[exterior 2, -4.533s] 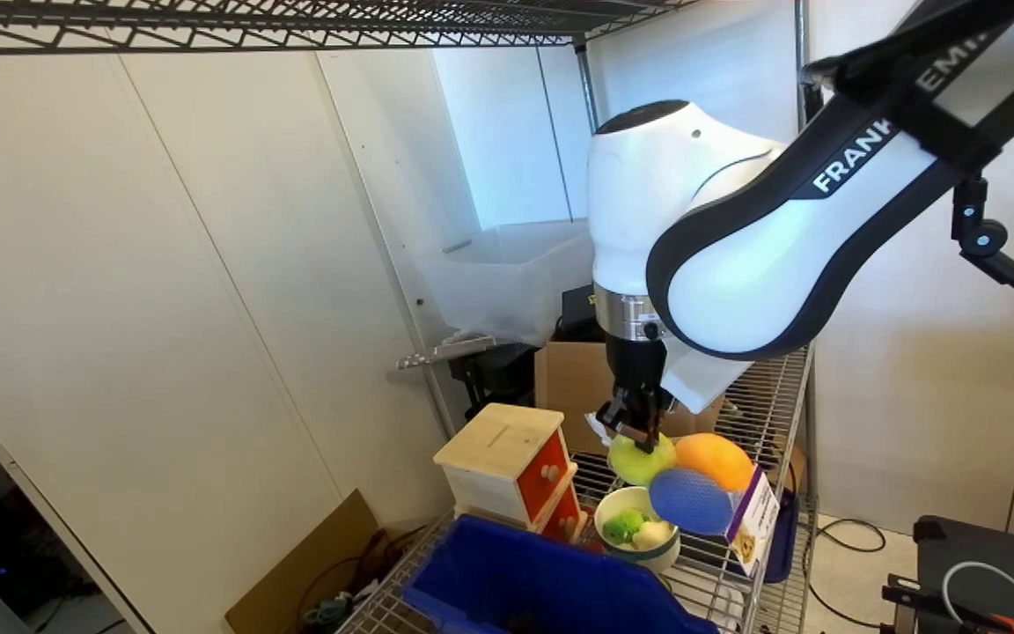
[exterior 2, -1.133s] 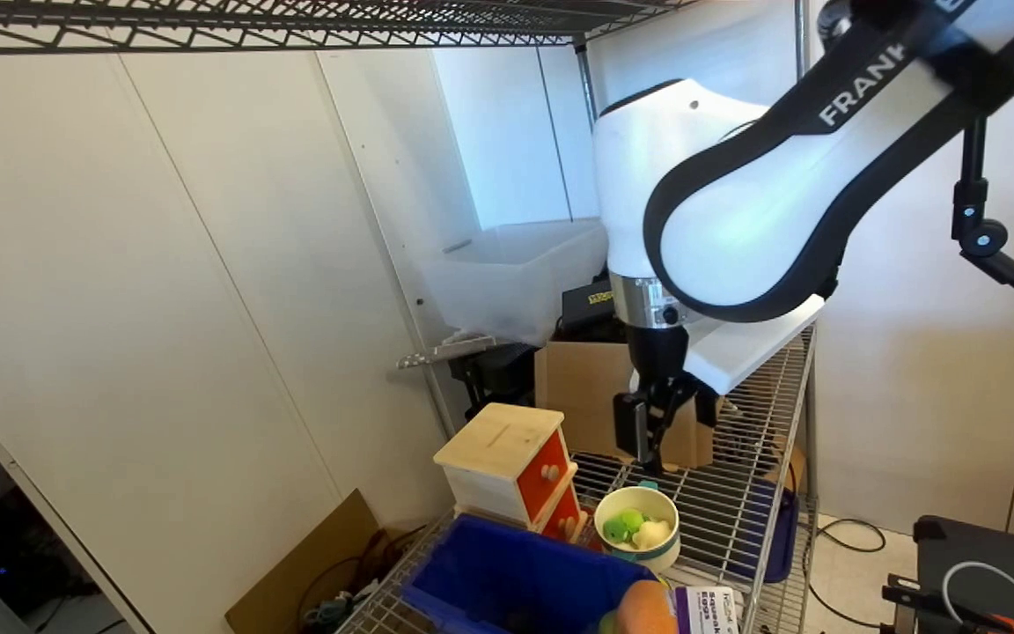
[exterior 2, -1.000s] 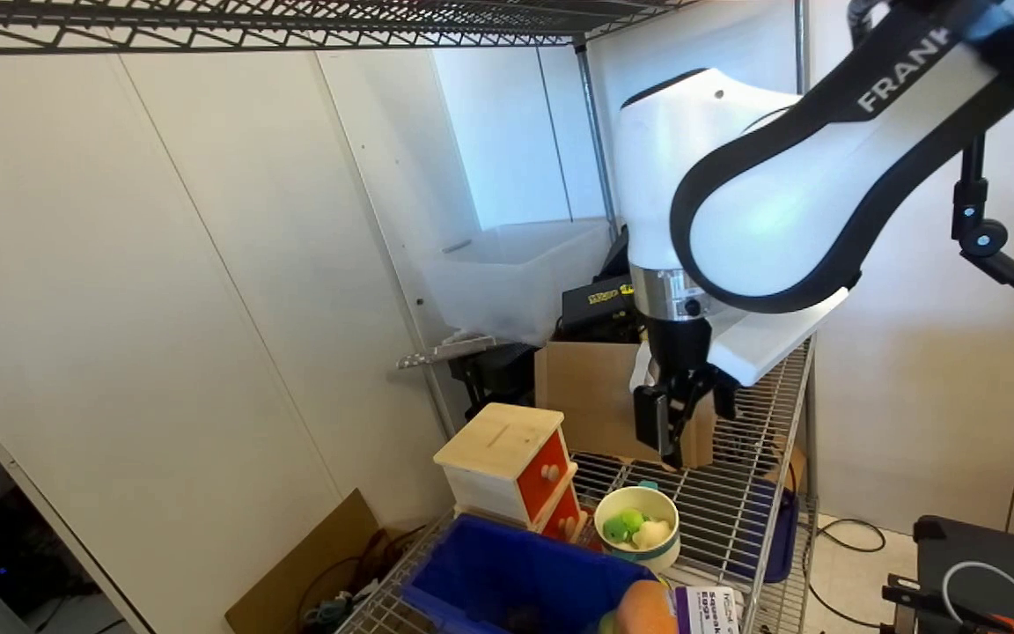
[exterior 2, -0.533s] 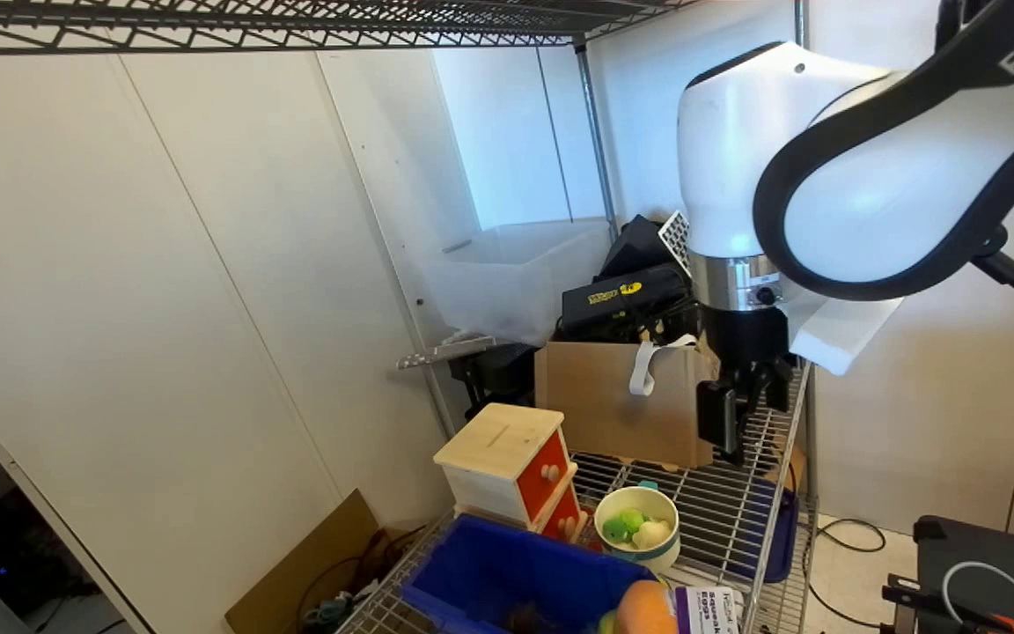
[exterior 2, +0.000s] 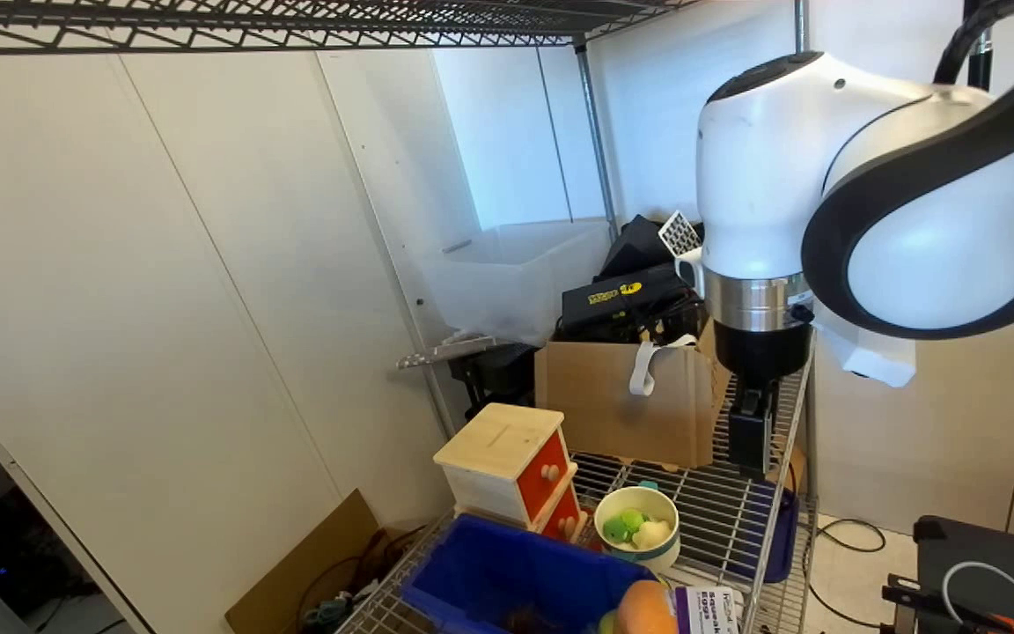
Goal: Pick up the plush toys and put them in the box
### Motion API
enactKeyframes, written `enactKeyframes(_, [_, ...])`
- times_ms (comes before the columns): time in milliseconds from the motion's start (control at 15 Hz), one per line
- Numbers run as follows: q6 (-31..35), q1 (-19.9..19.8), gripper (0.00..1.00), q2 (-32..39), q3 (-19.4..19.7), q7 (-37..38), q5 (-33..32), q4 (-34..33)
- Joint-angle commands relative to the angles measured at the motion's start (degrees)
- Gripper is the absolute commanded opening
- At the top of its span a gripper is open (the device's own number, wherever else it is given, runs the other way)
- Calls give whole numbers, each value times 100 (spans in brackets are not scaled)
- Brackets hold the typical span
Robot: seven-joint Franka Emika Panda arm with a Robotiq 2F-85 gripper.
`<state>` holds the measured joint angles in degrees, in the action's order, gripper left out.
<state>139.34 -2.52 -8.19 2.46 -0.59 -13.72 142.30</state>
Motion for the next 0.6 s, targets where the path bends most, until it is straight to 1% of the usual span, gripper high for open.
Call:
enactKeyframes(0, [108,52,100,-64,-25,-361,134,160])
enactKeyframes(67, [80,79,100,-57,-13,-494,245,177])
enactKeyframes(133, [32,126,100,-45,20,-722,488,177])
enactKeyframes(200, [14,35,100,0,-34,-353,181,119])
enactKeyframes(333, [14,61,100,1,-29,-537,347,155])
enactKeyframes(533, [14,65,100,1,-27,-586,399,158])
